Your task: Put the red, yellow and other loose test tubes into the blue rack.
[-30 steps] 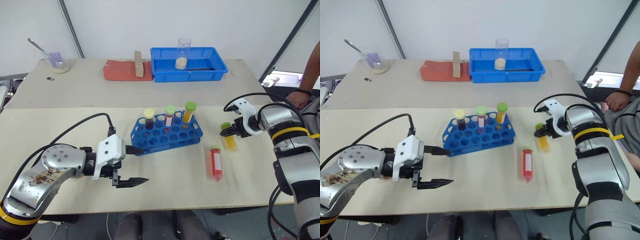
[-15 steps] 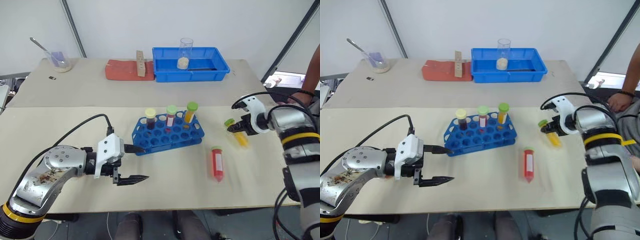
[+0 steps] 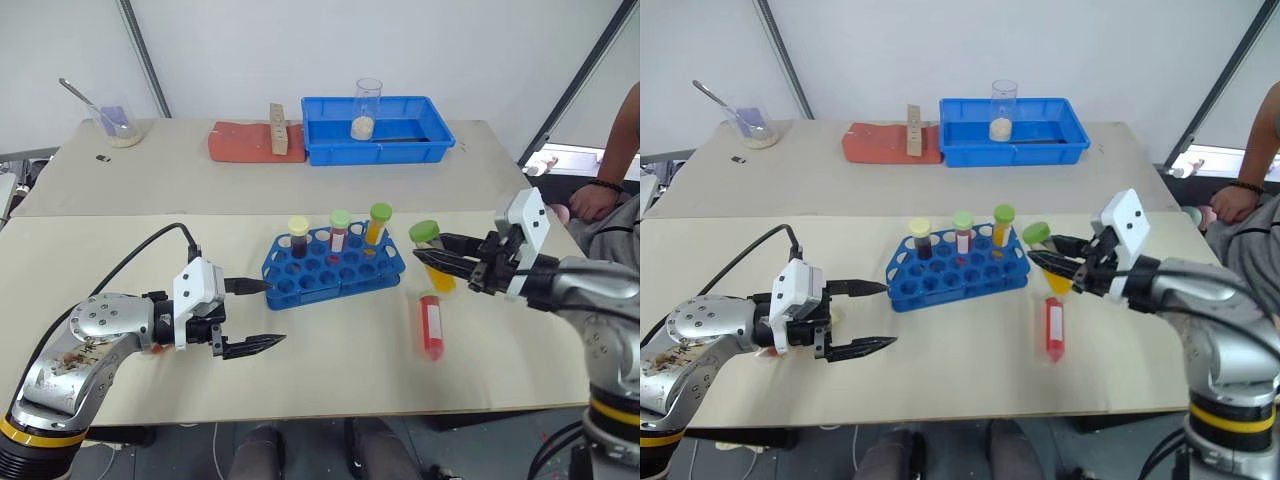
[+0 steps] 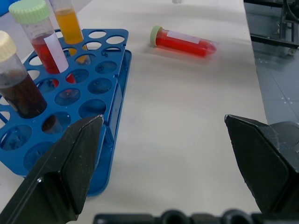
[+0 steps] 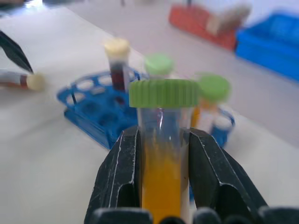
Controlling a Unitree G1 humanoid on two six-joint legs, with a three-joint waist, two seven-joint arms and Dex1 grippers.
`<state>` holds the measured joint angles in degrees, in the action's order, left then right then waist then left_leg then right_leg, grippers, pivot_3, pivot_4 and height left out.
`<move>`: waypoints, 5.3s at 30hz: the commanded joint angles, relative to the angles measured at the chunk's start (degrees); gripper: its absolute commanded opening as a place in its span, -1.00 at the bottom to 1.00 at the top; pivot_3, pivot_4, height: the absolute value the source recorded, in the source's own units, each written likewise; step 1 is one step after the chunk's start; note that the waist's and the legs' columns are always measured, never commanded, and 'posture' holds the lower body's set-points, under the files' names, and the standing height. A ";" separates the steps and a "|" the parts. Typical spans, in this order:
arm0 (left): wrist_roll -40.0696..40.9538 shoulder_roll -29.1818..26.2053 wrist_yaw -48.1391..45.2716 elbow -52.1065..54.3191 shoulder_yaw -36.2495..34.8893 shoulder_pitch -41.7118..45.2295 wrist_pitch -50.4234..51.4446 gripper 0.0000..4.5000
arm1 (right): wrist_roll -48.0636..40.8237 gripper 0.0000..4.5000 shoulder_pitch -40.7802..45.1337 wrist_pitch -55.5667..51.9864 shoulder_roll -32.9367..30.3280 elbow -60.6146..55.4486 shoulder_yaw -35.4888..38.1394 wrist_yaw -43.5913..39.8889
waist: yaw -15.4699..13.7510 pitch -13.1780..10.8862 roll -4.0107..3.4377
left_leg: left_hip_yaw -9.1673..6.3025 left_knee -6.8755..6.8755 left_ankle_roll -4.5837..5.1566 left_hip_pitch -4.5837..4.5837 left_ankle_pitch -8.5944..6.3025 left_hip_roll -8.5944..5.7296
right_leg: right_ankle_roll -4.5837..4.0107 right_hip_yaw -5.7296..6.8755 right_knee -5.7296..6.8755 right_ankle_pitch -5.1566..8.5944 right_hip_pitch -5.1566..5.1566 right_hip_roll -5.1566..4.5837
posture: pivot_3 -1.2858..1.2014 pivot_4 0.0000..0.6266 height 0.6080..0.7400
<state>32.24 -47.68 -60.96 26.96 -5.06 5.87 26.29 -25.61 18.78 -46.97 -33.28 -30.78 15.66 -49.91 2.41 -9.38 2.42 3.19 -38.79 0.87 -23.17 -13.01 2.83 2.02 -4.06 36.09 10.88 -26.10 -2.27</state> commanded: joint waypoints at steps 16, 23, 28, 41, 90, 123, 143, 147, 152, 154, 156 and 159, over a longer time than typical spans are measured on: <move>4.97 2.28 2.84 4.19 -0.13 1.98 2.74 1.00 | 15.92 -0.56 -0.49 40.88 17.17 19.82 -13.72 18.15 | 0.05 0.00 0.00 | 0.00 0.04 0.00 -0.02 0.00 -0.01 | -0.01 0.00 0.00 -0.07 -0.02 0.01 | 0.03 -0.52 1.00; 6.84 2.52 3.48 4.51 -0.76 1.74 3.73 1.00 | 17.24 -0.56 -0.29 45.74 19.01 23.91 -14.85 21.32 | 0.09 0.00 0.00 | 0.00 0.05 0.00 -0.01 0.00 0.00 | -0.04 0.00 0.01 -0.06 -0.02 0.01 | 0.03 -0.52 1.00; 8.16 2.26 3.88 4.43 -1.23 2.18 4.54 1.00 | 18.00 -0.56 -0.26 47.86 20.39 25.78 -15.54 23.27 | 0.08 0.00 0.00 | -0.01 0.05 0.00 -0.01 0.00 0.00 | -0.05 0.00 0.01 -0.05 -0.02 0.01 | 0.03 -0.52 1.00; 11.53 2.84 6.94 4.47 -1.67 4.46 7.71 1.00 | 19.59 -0.56 -1.69 52.89 25.82 29.25 -15.99 29.91 | 0.23 0.00 0.00 | -0.01 0.05 0.00 0.01 0.00 0.01 | -0.07 -0.01 0.01 -0.07 -0.01 0.01 | 0.03 -0.52 1.00; 3.31 1.27 4.03 4.63 6.33 6.96 5.17 1.00 | -5.29 0.98 -3.60 -43.01 2.23 -15.22 0.18 33.47 | -0.07 0.00 0.01 | -0.08 0.10 -0.01 0.00 0.00 -0.01 | -0.49 0.00 -0.05 0.23 -0.02 0.01 | 0.03 -0.52 1.00; -0.35 3.17 2.79 6.13 9.12 5.03 2.62 1.00 | -35.18 -0.53 15.53 -45.53 -10.55 17.52 -14.93 51.07 | 0.17 -0.01 0.03 | -0.18 0.09 0.14 -0.21 -0.07 -0.05 | 0.03 -0.04 -0.30 0.02 -0.01 0.05 | 0.03 -0.52 1.00; 4.20 1.17 -3.05 -3.21 -4.04 2.66 0.18 1.00 | -9.29 -0.53 4.09 11.74 14.00 -2.54 -19.21 32.22 | 0.18 -0.05 -0.03 | -0.14 0.03 0.16 -0.18 -0.09 0.02 | -0.26 0.02 -0.22 0.17 -0.07 0.06 | 0.03 -0.52 1.00; 4.51 0.76 -4.10 -3.05 -3.48 3.38 0.42 1.00 | 0.21 -0.53 3.52 21.91 19.28 3.19 -23.11 33.91 | 0.02 -0.05 -0.03 | -0.12 0.08 0.15 -0.21 -0.09 0.02 | -0.31 0.04 -0.21 0.19 -0.08 0.05 | 0.03 -0.52 1.00; 5.23 1.08 -3.42 -1.62 -2.44 4.50 1.70 1.00 | 9.37 -0.53 1.28 33.16 22.54 11.02 -26.19 33.85 | 0.03 -0.05 -0.03 | -0.13 0.11 0.15 -0.24 -0.10 0.01 | -0.02 0.04 -0.21 0.03 -0.10 0.03 | 0.03 -0.52 1.00; 5.48 1.05 -3.38 -1.26 -2.35 4.52 2.01 1.00 | 11.48 -0.53 0.64 35.86 23.47 12.93 -26.58 34.11 | 0.07 -0.05 -0.03 | -0.12 0.11 0.15 -0.23 -0.10 0.01 | -0.02 0.04 -0.21 0.02 -0.10 0.03 | 0.03 -0.52 1.00; 5.57 1.04 -3.34 -1.01 -2.28 4.53 2.26 1.00 | 13.31 -0.53 -0.14 37.97 24.65 14.67 -26.56 34.74 | 0.09 -0.05 -0.03 | -0.11 0.11 0.15 -0.20 -0.09 0.01 | -0.05 0.04 -0.19 0.03 -0.10 0.03 | 0.03 -0.52 1.00; 5.75 1.04 -3.23 -1.03 -2.23 4.78 2.56 1.00 | 14.86 -0.53 -0.68 39.64 25.99 16.26 -26.24 35.03 | 0.19 -0.05 -0.03 | -0.12 0.10 0.15 -0.12 -0.09 0.03 | -0.10 0.04 -0.08 0.05 -0.09 0.04 | 0.03 -0.52 1.00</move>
<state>36.90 -46.39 -64.31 24.09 -6.86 9.71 28.86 -11.60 17.78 -9.90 -7.74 -13.67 -11.04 -15.40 2.60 -9.43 2.40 3.07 -38.69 1.01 -23.28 -13.09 2.86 1.87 -4.02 36.03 10.95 -26.20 -2.22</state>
